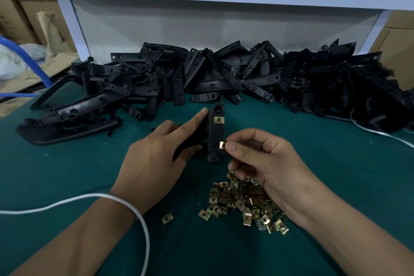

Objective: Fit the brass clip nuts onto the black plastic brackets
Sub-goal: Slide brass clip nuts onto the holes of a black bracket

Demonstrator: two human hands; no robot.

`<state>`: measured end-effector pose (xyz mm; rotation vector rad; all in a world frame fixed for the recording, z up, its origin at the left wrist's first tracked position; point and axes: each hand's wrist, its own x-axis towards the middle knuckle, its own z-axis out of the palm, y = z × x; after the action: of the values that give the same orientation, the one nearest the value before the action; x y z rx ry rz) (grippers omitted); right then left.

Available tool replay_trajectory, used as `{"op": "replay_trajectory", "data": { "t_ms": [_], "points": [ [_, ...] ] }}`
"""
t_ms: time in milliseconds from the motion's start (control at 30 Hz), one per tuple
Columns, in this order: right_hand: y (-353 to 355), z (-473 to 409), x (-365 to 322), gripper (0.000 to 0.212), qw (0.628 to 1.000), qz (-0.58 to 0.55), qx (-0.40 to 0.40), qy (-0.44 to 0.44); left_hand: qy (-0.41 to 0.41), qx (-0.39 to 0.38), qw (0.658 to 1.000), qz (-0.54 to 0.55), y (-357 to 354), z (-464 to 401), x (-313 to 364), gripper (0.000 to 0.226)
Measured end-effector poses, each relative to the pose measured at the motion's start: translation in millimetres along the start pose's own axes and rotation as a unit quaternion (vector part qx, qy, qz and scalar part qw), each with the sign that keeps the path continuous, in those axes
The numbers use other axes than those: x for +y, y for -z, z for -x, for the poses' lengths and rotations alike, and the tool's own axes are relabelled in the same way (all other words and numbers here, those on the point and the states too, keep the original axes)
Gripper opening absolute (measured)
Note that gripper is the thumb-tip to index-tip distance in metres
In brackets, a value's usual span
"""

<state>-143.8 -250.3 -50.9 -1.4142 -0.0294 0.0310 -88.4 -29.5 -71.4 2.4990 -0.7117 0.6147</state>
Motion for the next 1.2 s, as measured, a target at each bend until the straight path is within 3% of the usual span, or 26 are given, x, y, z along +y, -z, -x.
{"op": "replay_trajectory", "data": {
  "t_ms": [200, 533, 633, 800, 1000, 1200],
  "points": [
    [0.8, 1.1, -1.6, 0.023, 1.000, 0.016, -0.010, 0.019, -0.014, -0.012, 1.000, -0.007, 0.7, -0.4, 0.8, 0.069],
    [3.2, 0.4, -3.0, 0.026, 0.997, -0.017, -0.075, -0.012, -0.066, -0.028, 0.992, 0.101, -2.9, 2.2, -0.3, 0.063],
    [5.4, 0.0, -7.0, 0.024, 0.997, -0.002, -0.073, 0.004, -0.047, -0.033, 0.994, 0.096, -5.1, 1.7, -0.3, 0.065],
    [3.8, -1.8, -5.7, 0.042, 0.998, 0.008, -0.013, 0.054, -0.056, -0.056, 0.994, 0.072, -6.1, 0.3, 5.3, 0.066],
    [0.0, 2.4, -8.5, 0.031, 0.997, -0.051, -0.033, 0.047, -0.046, -0.066, 0.992, 0.096, -7.1, 1.2, 3.0, 0.073],
    [-14.6, 7.3, -20.4, 0.025, 0.997, 0.022, 0.010, 0.074, -0.063, -0.022, 0.995, 0.078, 8.4, -1.0, 9.2, 0.062]
  ]
}}
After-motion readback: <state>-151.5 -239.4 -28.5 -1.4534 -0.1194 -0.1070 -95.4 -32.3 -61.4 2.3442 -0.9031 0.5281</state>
